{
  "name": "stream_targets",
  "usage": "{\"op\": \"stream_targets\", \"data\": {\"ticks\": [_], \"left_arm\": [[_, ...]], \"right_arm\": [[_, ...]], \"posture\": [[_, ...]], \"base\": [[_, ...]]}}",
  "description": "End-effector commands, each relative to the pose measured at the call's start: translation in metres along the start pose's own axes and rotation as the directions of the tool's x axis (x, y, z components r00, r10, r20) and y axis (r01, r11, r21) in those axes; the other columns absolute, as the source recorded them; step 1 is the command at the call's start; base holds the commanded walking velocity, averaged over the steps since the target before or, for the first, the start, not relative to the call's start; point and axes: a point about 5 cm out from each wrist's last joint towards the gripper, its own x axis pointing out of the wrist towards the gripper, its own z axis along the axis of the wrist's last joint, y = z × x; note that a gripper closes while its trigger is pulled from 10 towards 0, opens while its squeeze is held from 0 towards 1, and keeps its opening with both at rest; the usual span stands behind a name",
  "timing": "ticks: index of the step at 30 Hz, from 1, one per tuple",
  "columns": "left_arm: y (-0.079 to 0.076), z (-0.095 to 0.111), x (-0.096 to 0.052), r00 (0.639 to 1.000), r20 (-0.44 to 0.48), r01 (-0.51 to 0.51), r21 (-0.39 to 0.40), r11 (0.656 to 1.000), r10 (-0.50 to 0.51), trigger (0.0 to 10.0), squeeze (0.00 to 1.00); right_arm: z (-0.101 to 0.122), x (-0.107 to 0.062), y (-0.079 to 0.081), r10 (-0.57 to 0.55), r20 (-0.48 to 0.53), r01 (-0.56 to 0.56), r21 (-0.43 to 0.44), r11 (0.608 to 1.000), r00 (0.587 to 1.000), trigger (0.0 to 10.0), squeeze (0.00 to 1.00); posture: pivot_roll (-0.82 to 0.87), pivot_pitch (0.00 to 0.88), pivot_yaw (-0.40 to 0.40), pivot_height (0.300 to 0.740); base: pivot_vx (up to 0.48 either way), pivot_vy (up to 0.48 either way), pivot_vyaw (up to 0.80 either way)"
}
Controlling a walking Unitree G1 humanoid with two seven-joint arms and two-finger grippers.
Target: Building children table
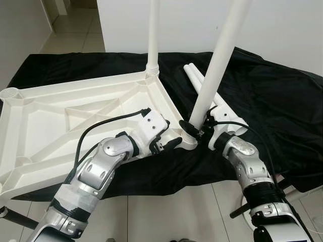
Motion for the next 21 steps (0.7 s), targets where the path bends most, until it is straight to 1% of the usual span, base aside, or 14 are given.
{"op": "stream_targets", "data": {"ticks": [1, 4, 6, 9, 10, 12, 13, 16, 17, 19, 20, 21], "left_arm": [[-0.004, -0.005, -0.002, 0.999, -0.018, 0.038, -0.010, 0.999, -0.038, 10.0, 0.00], [-0.004, -0.005, -0.004, 0.999, -0.016, 0.032, -0.013, 0.999, -0.032, 10.0, 0.00], [-0.002, -0.004, -0.005, 1.000, -0.017, 0.022, -0.015, 1.000, -0.023, 10.0, 0.00], [-0.001, -0.005, -0.006, 1.000, -0.017, 0.021, -0.016, 1.000, -0.021, 10.0, 0.00], [0.000, -0.005, -0.006, 1.000, -0.019, 0.017, -0.016, 1.000, -0.018, 10.0, 0.00], [0.001, -0.006, -0.008, 1.000, -0.018, 0.015, -0.021, 1.000, -0.016, 10.0, 0.00], [0.001, -0.006, -0.008, 1.000, -0.018, 0.015, -0.021, 1.000, -0.016, 10.0, 0.00], [0.001, -0.006, -0.008, 1.000, -0.019, 0.013, -0.022, 1.000, -0.014, 10.0, 0.00], [0.001, -0.006, -0.008, 1.000, -0.019, 0.013, -0.022, 1.000, -0.014, 10.0, 0.00], [0.001, -0.006, -0.008, 1.000, -0.020, 0.011, -0.027, 1.000, -0.012, 10.0, 0.00], [0.001, -0.006, -0.008, 1.000, -0.020, 0.011, -0.027, 1.000, -0.012, 10.0, 0.00], [0.001, -0.007, -0.008, 1.000, -0.020, 0.011, -0.028, 1.000, -0.011, 10.0, 0.00]], "right_arm": [[0.000, -0.002, 0.001, -0.036, 0.031, 0.034, 0.039, 0.999, 0.999, 10.0, 0.00], [0.001, -0.003, 0.002, -0.061, 0.034, 0.059, 0.042, 0.997, 0.998, 10.0, 0.00], [0.003, -0.002, 0.001, -0.134, 0.042, 0.132, 0.040, 0.990, 0.990, 10.0, 0.00], [0.004, -0.001, 0.000, -0.156, 0.046, 0.154, 0.044, 0.987, 0.987, 10.0, 0.00], [0.006, 0.000, 0.001, -0.203, 0.054, 0.201, 0.043, 0.979, 0.978, 10.0, 0.00], [0.010, 0.003, 0.004, -0.293, 0.066, 0.289, 0.071, 0.955, 0.954, 10.0, 0.00], [0.010, 0.003, 0.004, -0.293, 0.066, 0.289, 0.071, 0.955, 0.954, 10.0, 0.00], [0.011, 0.005, 0.007, -0.374, 0.065, 0.365, 0.120, 0.923, 0.925, 10.0, 0.00], [0.011, 0.005, 0.007, -0.374, 0.065, 0.365, 0.120, 0.923, 0.925, 10.0, 0.00], [0.011, 0.004, 0.007, -0.497, 0.051, 0.486, 0.144, 0.862, 0.866, 10.0, 0.00], [0.011, 0.004, 0.007, -0.497, 0.051, 0.486, 0.144, 0.862, 0.866, 10.0, 0.00], [0.011, 0.003, 0.007, -0.536, 0.047, 0.525, 0.148, 0.838, 0.843, 10.0, 0.00]], "posture": [[-0.09, 0.090, -0.023, 0.740], [-0.08, 0.092, -0.023, 0.740], [-0.08, 0.091, -0.020, 0.740], [-0.08, 0.090, -0.020, 0.740], [-0.08, 0.091, -0.020, 0.740], [-0.08, 0.089, -0.018, 0.740], [-0.08, 0.089, -0.018, 0.740], [-0.08, 0.089, -0.016, 0.740], [-0.08, 0.089, -0.016, 0.740], [-0.07, 0.090, -0.015, 0.740], [-0.07, 0.090, -0.015, 0.740], [-0.07, 0.090, -0.015, 0.740]], "base": [[0.000, 0.000, 0.00], [0.000, 0.000, 0.00], [0.000, 0.000, 0.00], [0.000, 0.000, 0.00], [0.000, 0.000, 0.00], [0.000, 0.000, 0.00], [0.000, 0.000, 0.00], [0.000, 0.000, 0.00], [0.000, 0.000, 0.00], [0.000, 0.000, 0.00], [0.000, 0.000, 0.00], [0.000, 0.000, 0.00]]}}
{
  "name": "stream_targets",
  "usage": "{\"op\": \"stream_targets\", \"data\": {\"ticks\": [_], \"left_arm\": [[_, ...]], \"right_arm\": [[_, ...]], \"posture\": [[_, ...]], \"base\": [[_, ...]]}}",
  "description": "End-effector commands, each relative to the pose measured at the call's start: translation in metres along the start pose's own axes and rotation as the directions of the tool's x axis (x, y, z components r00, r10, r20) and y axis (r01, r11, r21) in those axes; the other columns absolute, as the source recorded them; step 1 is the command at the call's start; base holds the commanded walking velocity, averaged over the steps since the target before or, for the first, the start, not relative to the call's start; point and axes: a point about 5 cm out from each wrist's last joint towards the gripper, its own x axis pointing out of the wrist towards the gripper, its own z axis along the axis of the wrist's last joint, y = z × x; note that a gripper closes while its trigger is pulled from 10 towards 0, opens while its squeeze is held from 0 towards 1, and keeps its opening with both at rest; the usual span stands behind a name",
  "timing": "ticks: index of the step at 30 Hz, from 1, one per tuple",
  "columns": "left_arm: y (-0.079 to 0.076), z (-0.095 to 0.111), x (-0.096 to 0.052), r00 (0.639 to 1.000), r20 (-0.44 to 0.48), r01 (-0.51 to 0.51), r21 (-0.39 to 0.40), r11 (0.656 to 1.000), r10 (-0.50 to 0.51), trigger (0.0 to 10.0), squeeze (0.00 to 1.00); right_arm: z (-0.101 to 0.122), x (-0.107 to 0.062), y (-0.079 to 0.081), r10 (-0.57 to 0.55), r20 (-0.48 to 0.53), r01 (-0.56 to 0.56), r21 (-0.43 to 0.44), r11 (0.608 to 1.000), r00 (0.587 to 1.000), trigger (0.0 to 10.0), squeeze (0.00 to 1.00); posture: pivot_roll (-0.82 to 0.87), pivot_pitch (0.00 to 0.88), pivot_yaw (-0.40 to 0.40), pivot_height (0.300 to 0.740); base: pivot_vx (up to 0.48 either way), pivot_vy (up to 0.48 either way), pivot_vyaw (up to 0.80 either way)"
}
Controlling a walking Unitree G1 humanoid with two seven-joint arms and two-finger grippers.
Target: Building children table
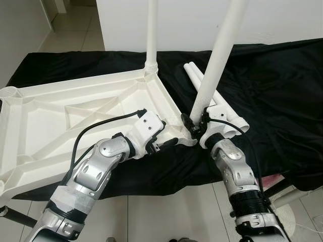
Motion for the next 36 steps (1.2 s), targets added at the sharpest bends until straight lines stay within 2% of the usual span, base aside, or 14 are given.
{"op": "stream_targets", "data": {"ticks": [1, 5, 8, 14, 19, 20, 21, 27, 32, 33, 36], "left_arm": [[-0.002, -0.003, -0.003, 1.000, -0.008, 0.027, -0.016, 1.000, -0.027, 10.0, 0.00], [0.000, -0.006, -0.005, 1.000, -0.016, 0.019, -0.021, 1.000, -0.019, 10.0, 0.00], [0.002, -0.007, -0.005, 1.000, -0.020, 0.013, -0.021, 1.000, -0.013, 10.0, 0.00], [0.006, -0.008, -0.008, 1.000, -0.029, 0.002, -0.013, 1.000, -0.002, 10.0, 0.00], [0.006, -0.008, -0.009, 0.999, -0.032, -0.006, -0.016, 1.000, 0.006, 10.0, 0.00], [0.006, -0.008, -0.010, 0.999, -0.032, -0.006, -0.017, 1.000, 0.005, 10.0, 0.00], [0.005, -0.008, -0.010, 0.999, -0.033, -0.006, -0.017, 1.000, 0.006, 10.0, 0.00], [0.003, -0.009, -0.011, 0.999, -0.037, -0.006, -0.021, 1.000, 0.005, 10.0, 0.00], [0.001, -0.011, -0.014, 0.999, -0.042, -0.007, -0.029, 1.000, 0.006, 10.0, 0.00], [0.000, -0.011, -0.015, 0.999, -0.043, -0.009, -0.032, 0.999, 0.007, 10.0, 0.00], [-0.001, -0.012, -0.015, 0.999, -0.044, -0.010, -0.034, 0.999, 0.009, 10.0, 0.00]], "right_arm": [[0.008, -0.004, -0.010, -0.160, 0.045, 0.158, 0.041, 0.987, 0.986, 10.0, 0.00], [0.005, -0.011, -0.005, -0.346, 0.047, 0.345, 0.028, 0.938, 0.937, 10.0, 0.00], [0.002, -0.014, 0.001, -0.421, 0.028, 0.420, 0.024, 0.907, 0.907, 10.0, 0.00], [0.001, -0.014, 0.007, -0.394, 0.022, 0.394, -0.006, 0.919, 0.919, 10.0, 0.00], [-0.001, -0.015, 0.005, -0.364, 0.023, 0.364, 0.014, 0.931, 0.931, 10.0, 0.00], [0.000, -0.015, 0.006, -0.331, 0.029, 0.330, 0.036, 0.943, 0.943, 10.0, 0.58], [0.002, -0.016, 0.006, -0.303, 0.045, 0.301, 0.051, 0.952, 0.952, 10.0, 1.00], [0.008, -0.017, 0.013, -0.182, 0.086, 0.174, 0.091, 0.981, 0.980, 10.0, 1.00], [0.011, -0.017, 0.014, -0.060, 0.094, 0.053, 0.079, 0.995, 0.994, 10.0, 1.00], [0.012, -0.017, 0.014, -0.018, 0.097, 0.012, 0.067, 0.998, 0.995, 10.0, 0.00], [0.012, -0.017, 0.014, 0.043, 0.092, -0.048, 0.050, 0.998, 0.995, 10.0, 0.00]], "posture": [[-0.08, 0.092, -0.014, 0.740], [-0.08, 0.088, -0.013, 0.740], [-0.08, 0.087, -0.014, 0.740], [-0.08, 0.087, -0.023, 0.740], [-0.08, 0.090, -0.025, 0.740], [-0.08, 0.090, -0.025, 0.740], [-0.07, 0.099, -0.030, 0.740], [-0.06, 0.110, -0.040, 0.740], [-0.06, 0.117, -0.049, 0.740], [-0.06, 0.118, -0.052, 0.740], [-0.06, 0.120, -0.053, 0.740]], "base": [[0.000, 0.000, 0.00], [0.000, 0.000, 0.00], [0.000, 0.000, 0.00], [0.000, 0.000, 0.00], [0.000, 0.000, 0.00], [0.000, 0.000, 0.00], [0.000, 0.000, 0.00], [0.000, 0.000, 0.00], [0.000, 0.000, 0.00], [0.000, 0.000, 0.00], [0.000, 0.000, 0.00]]}}
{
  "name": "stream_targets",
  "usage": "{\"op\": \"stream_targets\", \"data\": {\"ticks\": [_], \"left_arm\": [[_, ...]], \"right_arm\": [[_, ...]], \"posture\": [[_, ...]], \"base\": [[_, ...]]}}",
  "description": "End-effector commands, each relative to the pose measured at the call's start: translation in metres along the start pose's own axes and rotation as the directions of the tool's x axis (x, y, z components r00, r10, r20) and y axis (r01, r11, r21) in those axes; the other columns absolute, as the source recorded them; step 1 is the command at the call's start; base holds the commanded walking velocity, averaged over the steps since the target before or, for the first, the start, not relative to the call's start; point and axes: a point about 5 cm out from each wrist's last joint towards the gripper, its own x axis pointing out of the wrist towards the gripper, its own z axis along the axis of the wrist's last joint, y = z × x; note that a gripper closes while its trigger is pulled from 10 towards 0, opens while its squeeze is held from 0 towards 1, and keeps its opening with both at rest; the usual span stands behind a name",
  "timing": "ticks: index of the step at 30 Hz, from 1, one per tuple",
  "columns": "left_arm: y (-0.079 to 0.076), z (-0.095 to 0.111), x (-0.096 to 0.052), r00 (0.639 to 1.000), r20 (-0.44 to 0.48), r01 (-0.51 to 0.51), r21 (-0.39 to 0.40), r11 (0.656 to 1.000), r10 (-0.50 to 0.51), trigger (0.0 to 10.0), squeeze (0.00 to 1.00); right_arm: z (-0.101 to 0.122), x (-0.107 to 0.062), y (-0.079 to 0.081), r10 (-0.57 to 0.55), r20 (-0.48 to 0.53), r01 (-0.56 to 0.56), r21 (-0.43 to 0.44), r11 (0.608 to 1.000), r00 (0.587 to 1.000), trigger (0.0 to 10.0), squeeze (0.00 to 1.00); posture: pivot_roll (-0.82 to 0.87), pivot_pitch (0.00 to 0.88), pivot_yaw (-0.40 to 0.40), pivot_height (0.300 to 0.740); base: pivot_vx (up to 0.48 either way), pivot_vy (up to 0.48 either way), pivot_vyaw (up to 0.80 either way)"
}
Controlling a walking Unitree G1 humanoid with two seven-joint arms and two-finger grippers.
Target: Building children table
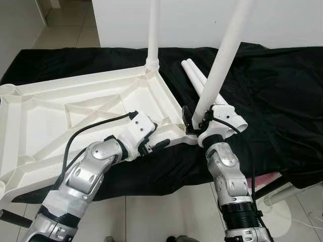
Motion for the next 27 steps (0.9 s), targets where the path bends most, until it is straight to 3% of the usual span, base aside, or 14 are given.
{"op": "stream_targets", "data": {"ticks": [1, 5, 7, 12, 14, 15, 16, 18, 19, 20, 21, 27], "left_arm": [[-0.004, 0.000, -0.001, 1.000, -0.001, 0.026, -0.008, 1.000, -0.026, 10.0, 0.00], [-0.004, -0.001, -0.001, 1.000, -0.003, 0.026, -0.010, 1.000, -0.026, 10.0, 0.00], [0.000, -0.001, -0.004, 1.000, -0.009, 0.020, -0.008, 1.000, -0.020, 10.0, 0.00], [0.004, -0.001, -0.005, 1.000, -0.012, 0.016, -0.001, 1.000, -0.016, 10.0, 0.00], [0.010, 0.001, -0.004, 1.000, -0.013, 0.002, 0.011, 1.000, -0.002, 10.0, 0.00], [0.012, 0.002, -0.004, 1.000, -0.011, -0.004, 0.015, 1.000, 0.004, 10.0, 0.00], [0.014, 0.003, -0.004, 1.000, -0.009, -0.007, 0.018, 1.000, 0.007, 10.0, 0.00], [0.014, 0.004, -0.004, 1.000, -0.009, -0.007, 0.020, 1.000, 0.008, 10.0, 0.00], [0.014, 0.004, -0.004, 1.000, -0.008, -0.007, 0.020, 1.000, 0.007, 10.0, 0.00], [0.014, 0.004, -0.004, 1.000, -0.008, -0.007, 0.020, 1.000, 0.007, 10.0, 0.00], [0.013, 0.005, -0.002, 1.000, -0.007, -0.001, 0.023, 1.000, 0.001, 10.0, 0.00], [0.010, 0.006, 0.000, 1.000, -0.001, 0.008, 0.027, 1.000, -0.008, 10.0, 0.00]], "right_arm": [[-0.003, -0.002, 0.000, 0.048, -0.017, -0.048, 0.004, 0.999, 0.999, 10.0, 0.00], [-0.003, -0.002, -0.003, 0.083, -0.021, -0.083, -0.023, 0.996, 0.996, 10.0, 0.00], [-0.002, -0.002, -0.010, 0.192, -0.041, -0.194, -0.072, 0.978, 0.981, 10.0, 0.00], [-0.003, -0.002, -0.013, 0.235, -0.060, -0.240, -0.098, 0.966, 0.970, 10.0, 0.00], [-0.006, -0.001, -0.023, 0.268, -0.089, -0.278, -0.125, 0.953, 0.959, 10.0, 0.00], [-0.008, 0.000, -0.027, 0.283, -0.102, -0.295, -0.124, 0.947, 0.954, 6.0, 0.00], [-0.009, 0.001, -0.030, 0.293, -0.113, -0.306, -0.131, 0.943, 0.950, 4.8, 0.00], [-0.010, 0.001, -0.031, 0.303, -0.119, -0.318, -0.133, 0.939, 0.945, 4.6, 0.00], [-0.011, 0.002, -0.031, 0.313, -0.122, -0.328, -0.130, 0.936, 0.942, 2.4, 0.00], [-0.011, 0.002, -0.031, 0.313, -0.122, -0.328, -0.130, 0.936, 0.942, 2.4, 0.00], [-0.013, 0.003, -0.031, 0.331, -0.129, -0.347, -0.127, 0.929, 0.935, 0.0, 0.00], [-0.016, 0.006, -0.035, 0.332, -0.137, -0.349, -0.123, 0.929, 0.933, 0.0, 0.00]], "posture": [[-0.06, 0.128, -0.056, 0.740], [-0.06, 0.132, -0.056, 0.740], [-0.06, 0.138, -0.047, 0.740], [-0.07, 0.132, -0.044, 0.740], [-0.07, 0.125, -0.040, 0.740], [-0.07, 0.127, -0.038, 0.740], [-0.07, 0.126, -0.036, 0.740], [-0.07, 0.124, -0.031, 0.740], [-0.07, 0.124, -0.029, 0.740], [-0.07, 0.124, -0.029, 0.740], [-0.06, 0.119, -0.028, 0.740], [-0.05, 0.115, -0.032, 0.740]], "base": [[0.000, 0.000, 0.00], [0.000, 0.000, 0.00], [0.000, 0.000, 0.00], [0.000, 0.000, 0.00], [0.000, 0.000, 0.00], [0.000, 0.000, 0.00], [0.000, 0.000, 0.00], [0.000, 0.000, 0.00], [0.000, 0.000, 0.00], [0.000, 0.000, 0.00], [0.000, 0.000, 0.00], [0.000, 0.000, 0.00]]}}
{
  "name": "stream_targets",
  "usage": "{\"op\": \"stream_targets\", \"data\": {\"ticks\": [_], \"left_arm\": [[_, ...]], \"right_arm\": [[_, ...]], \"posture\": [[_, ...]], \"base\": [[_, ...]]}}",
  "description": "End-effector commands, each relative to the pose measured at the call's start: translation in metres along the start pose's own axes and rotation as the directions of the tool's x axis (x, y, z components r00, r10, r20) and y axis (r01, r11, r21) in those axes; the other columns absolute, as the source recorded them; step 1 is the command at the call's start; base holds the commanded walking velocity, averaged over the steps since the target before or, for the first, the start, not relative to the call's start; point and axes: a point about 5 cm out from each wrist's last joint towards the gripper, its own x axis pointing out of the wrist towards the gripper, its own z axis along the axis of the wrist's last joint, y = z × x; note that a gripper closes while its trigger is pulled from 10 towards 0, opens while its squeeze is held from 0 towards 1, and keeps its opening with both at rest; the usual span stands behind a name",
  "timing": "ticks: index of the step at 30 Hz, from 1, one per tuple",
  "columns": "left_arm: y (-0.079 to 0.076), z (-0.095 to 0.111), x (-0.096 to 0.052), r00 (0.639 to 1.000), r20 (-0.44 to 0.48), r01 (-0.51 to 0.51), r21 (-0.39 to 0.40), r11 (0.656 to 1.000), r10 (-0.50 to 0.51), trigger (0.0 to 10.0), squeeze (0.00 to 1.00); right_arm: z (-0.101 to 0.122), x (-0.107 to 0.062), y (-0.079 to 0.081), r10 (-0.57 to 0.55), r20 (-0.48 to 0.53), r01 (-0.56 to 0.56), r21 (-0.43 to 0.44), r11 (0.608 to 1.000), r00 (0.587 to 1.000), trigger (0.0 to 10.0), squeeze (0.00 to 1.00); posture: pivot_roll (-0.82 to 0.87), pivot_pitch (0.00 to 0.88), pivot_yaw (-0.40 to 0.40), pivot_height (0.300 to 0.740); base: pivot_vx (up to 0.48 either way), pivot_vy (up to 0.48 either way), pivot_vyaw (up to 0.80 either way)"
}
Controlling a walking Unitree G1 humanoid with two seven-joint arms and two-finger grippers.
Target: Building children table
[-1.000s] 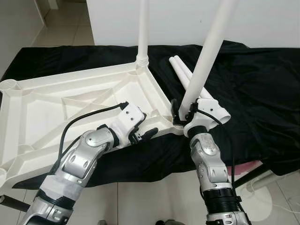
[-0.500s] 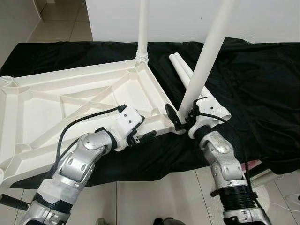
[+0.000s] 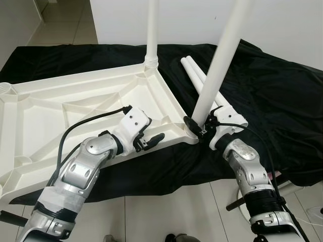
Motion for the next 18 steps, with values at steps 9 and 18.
{"op": "stream_targets", "data": {"ticks": [9, 18], "left_arm": [[0.001, -0.003, 0.001, 1.000, -0.009, 0.010, 0.012, 1.000, -0.010, 10.0, 0.00], [0.005, -0.002, -0.002, 1.000, -0.007, -0.021, 0.012, 1.000, 0.021, 10.0, 0.00]], "right_arm": [[-0.001, -0.002, 0.001, -0.087, 0.011, 0.086, 0.048, 0.995, 0.996, 10.0, 0.00], [0.008, -0.002, 0.009, -0.283, 0.065, 0.277, 0.089, 0.957, 0.957, 10.0, 0.00]], "posture": [[-0.05, 0.100, -0.053, 0.740], [-0.05, 0.103, -0.063, 0.740]], "base": [[0.000, 0.000, 0.00], [0.000, 0.000, 0.00]]}}
